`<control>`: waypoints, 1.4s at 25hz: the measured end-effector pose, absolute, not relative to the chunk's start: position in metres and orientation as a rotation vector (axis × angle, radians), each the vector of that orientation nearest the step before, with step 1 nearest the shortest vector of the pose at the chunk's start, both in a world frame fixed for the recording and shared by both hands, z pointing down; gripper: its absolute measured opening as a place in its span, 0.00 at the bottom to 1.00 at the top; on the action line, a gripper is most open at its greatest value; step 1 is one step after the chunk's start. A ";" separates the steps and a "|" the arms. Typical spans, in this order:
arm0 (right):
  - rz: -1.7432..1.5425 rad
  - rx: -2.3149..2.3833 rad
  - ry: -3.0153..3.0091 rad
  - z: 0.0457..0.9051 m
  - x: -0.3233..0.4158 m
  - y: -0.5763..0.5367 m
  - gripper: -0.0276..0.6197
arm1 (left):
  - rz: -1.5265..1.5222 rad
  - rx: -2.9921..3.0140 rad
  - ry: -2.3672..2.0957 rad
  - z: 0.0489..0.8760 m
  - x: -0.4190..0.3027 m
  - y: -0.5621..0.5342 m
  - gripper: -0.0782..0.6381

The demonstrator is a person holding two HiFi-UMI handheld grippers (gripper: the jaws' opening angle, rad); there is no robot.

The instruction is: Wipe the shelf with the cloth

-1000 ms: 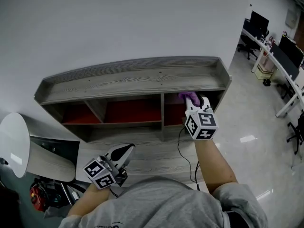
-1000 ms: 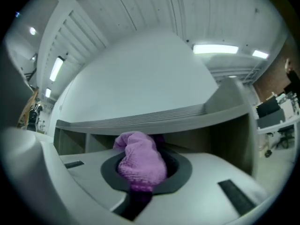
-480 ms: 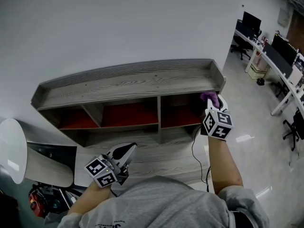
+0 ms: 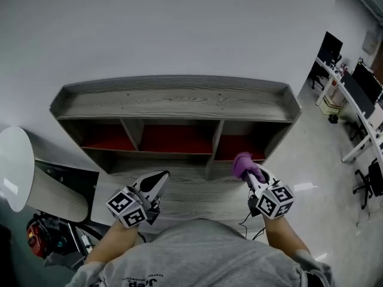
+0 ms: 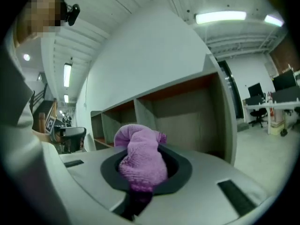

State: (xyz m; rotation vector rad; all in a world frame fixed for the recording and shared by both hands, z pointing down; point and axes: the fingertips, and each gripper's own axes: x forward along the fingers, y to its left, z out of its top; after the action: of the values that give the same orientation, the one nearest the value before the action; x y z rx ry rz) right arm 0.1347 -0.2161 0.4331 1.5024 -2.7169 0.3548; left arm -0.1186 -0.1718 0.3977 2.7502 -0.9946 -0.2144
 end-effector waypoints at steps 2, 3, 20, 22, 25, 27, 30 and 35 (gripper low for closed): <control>0.425 1.467 -2.734 0.453 0.125 -0.208 0.15 | -0.198 2.750 -1.020 0.402 -0.121 -0.172 0.13; 0.435 1.444 -2.736 0.460 0.121 -0.205 0.15 | -0.186 2.755 -1.025 0.404 -0.121 -0.171 0.13; 0.407 1.267 -2.811 0.467 0.100 -0.199 0.14 | -0.181 2.730 -1.033 0.417 -0.112 -0.162 0.13; 0.387 1.254 -2.807 0.467 0.098 -0.198 0.14 | -0.172 2.740 -1.030 0.417 -0.111 -0.161 0.13; 0.374 1.242 -2.808 0.466 0.097 -0.198 0.14 | -0.172 2.741 -1.026 0.416 -0.111 -0.161 0.13; 0.365 1.241 -2.808 0.465 0.098 -0.198 0.14 | -0.181 2.729 -1.028 0.415 -0.111 -0.160 0.13; 0.358 1.239 -2.810 0.464 0.099 -0.198 0.14 | -0.181 2.726 -1.030 0.416 -0.112 -0.159 0.13; 0.350 1.228 -2.810 0.463 0.098 -0.198 0.14 | -0.173 2.734 -1.023 0.416 -0.112 -0.159 0.13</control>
State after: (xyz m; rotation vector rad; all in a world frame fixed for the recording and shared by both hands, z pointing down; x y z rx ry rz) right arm 0.0982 -0.1977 0.4634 1.2282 -2.8096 0.3499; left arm -0.1119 -0.1593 0.4163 2.7344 -1.0228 -0.1731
